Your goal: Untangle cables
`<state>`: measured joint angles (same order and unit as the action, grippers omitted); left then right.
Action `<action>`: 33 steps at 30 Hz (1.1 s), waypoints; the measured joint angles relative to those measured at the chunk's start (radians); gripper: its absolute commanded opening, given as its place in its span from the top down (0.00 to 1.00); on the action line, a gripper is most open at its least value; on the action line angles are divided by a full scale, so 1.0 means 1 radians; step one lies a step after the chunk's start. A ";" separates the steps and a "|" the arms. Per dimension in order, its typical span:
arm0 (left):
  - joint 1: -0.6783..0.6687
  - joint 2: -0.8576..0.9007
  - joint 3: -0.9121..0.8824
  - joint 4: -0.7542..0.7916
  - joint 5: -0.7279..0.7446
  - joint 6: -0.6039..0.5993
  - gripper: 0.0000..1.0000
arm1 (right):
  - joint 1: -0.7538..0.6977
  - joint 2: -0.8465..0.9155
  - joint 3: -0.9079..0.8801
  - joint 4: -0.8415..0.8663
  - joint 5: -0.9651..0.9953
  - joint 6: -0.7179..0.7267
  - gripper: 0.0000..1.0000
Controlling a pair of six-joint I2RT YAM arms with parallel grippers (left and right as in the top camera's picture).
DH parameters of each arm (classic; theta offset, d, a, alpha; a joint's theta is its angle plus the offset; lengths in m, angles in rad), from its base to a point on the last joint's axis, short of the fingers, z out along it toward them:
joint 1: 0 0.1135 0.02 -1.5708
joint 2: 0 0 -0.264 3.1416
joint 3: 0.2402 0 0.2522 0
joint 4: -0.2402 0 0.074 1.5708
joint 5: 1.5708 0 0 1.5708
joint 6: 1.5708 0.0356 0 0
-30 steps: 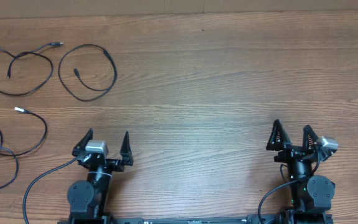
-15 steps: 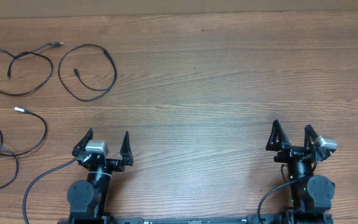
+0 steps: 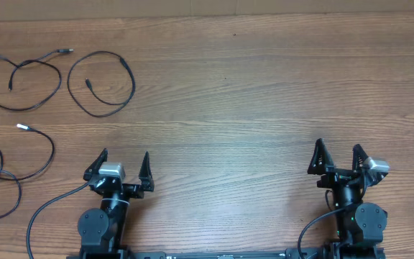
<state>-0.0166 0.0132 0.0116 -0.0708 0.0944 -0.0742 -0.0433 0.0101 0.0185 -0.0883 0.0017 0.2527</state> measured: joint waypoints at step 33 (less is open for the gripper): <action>0.000 0.000 0.000 0.000 0.000 0.000 0.01 | 0.000 0.000 0.000 -0.001 0.002 -0.223 0.00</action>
<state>-0.0166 0.0132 0.0116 -0.0704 0.0944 -0.0742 -0.0433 0.0101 0.0185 -0.0891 0.0032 0.0296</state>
